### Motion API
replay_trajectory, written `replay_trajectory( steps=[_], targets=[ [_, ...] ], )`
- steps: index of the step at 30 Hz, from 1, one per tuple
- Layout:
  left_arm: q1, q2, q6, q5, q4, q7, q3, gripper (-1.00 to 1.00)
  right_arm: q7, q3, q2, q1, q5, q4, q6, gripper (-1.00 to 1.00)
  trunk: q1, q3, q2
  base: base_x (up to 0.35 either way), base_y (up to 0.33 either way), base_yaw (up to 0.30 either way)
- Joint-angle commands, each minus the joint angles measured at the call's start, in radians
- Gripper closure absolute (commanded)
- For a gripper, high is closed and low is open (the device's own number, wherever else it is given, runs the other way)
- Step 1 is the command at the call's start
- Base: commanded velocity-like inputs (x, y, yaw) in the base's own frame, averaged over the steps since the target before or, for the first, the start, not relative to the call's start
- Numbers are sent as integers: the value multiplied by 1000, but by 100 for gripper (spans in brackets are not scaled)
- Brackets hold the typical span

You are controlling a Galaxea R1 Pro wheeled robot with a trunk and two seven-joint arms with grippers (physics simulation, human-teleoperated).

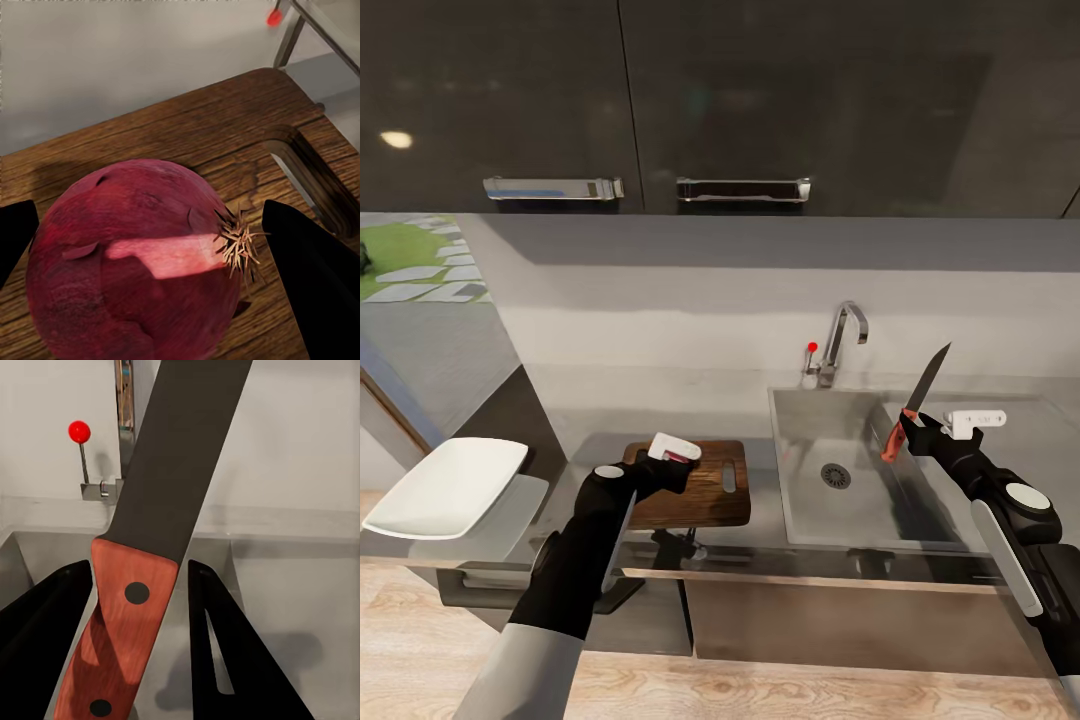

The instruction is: In the kitchen, take the Vidalia onion out of the sink, dice it on the chopping board with the paring knife, put the diced onion into the bowl on the countertop, then place both the paring knife and the chopping board into the sink.

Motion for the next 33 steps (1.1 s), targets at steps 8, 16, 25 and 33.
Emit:
replay_trajectory(
  steps=[8,16,25,33],
  targets=[
    [-1,0,3,-11,-1,-9,1,100,2,-1,0,-1,-6,-1,6,100,1,-2,-2,35,0,0],
    [0,0,2,-11,-1,-9,2,100,2,-1,0,-1,-6,-1,6,100,1,-2,-2,10,0,0],
    [0,0,1,-11,0,-9,4,100,2,-1,0,-1,-6,-1,6,100,1,-5,-2,0,0,0],
    [-1,0,2,-11,1,-9,4,100,2,-1,0,-1,-6,-1,6,100,1,-9,-2,0,0,0]
  ],
)
